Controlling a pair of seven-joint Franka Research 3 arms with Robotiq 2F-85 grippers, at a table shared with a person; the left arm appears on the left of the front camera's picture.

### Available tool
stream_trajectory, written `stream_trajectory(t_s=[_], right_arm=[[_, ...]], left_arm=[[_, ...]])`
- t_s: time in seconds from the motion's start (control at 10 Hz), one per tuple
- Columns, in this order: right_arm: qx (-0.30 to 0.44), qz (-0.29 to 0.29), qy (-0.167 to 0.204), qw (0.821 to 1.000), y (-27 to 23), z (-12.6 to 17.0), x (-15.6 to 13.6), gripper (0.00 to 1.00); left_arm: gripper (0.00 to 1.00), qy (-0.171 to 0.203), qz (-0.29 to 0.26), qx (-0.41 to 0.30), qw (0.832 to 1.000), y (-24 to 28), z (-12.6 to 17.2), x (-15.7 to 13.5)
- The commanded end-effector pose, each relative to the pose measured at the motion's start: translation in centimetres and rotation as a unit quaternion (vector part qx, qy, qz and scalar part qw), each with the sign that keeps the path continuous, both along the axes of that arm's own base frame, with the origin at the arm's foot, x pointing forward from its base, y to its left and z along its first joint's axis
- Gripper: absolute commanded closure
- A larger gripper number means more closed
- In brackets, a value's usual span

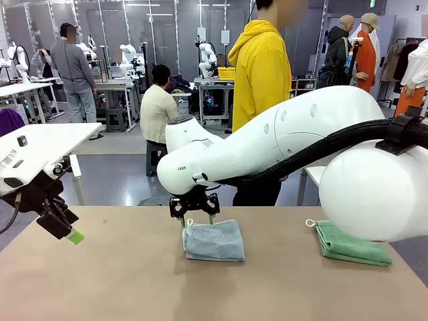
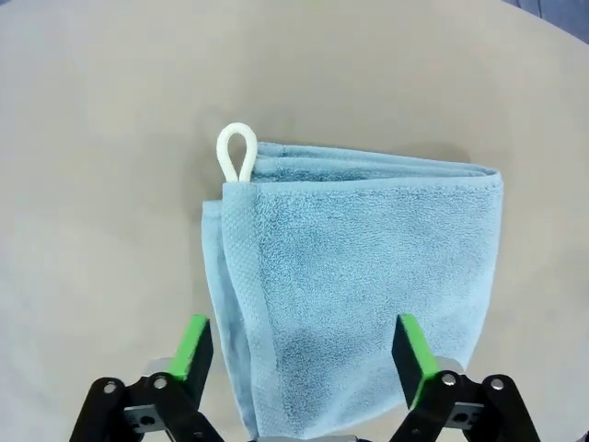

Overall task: Fold the towels and place them in the basket.
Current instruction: When a person lays out a Towel with hook on the table, fold it in half twice, then stack the folded Towel with hook on the right side of the table.

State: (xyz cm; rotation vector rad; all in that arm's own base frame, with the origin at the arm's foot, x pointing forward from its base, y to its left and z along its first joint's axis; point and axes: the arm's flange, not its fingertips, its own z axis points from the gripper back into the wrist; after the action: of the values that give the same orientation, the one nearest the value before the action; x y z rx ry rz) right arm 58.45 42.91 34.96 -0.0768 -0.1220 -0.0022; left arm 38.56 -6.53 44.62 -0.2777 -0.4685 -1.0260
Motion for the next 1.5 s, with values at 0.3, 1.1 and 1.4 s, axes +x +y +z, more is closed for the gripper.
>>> stream_trajectory(t_s=[0.3, 1.1, 1.4], right_arm=[[0.0, 0.0, 0.0, 1.0, 0.0, 0.0, 0.0, 0.02], [0.0, 0.0, 0.0, 1.0, 0.0, 0.0, 0.0, 0.02], [0.0, 0.0, 0.0, 1.0, 0.0, 0.0, 0.0, 0.02]], left_arm=[[0.0, 0.004, 0.005, 0.003, 1.0, -0.3, -0.1, 0.1], [0.0, 0.004, 0.005, 0.003, 1.0, -0.3, -0.1, 0.1], [0.0, 0.004, 0.005, 0.003, 1.0, -0.3, -0.1, 0.1]])
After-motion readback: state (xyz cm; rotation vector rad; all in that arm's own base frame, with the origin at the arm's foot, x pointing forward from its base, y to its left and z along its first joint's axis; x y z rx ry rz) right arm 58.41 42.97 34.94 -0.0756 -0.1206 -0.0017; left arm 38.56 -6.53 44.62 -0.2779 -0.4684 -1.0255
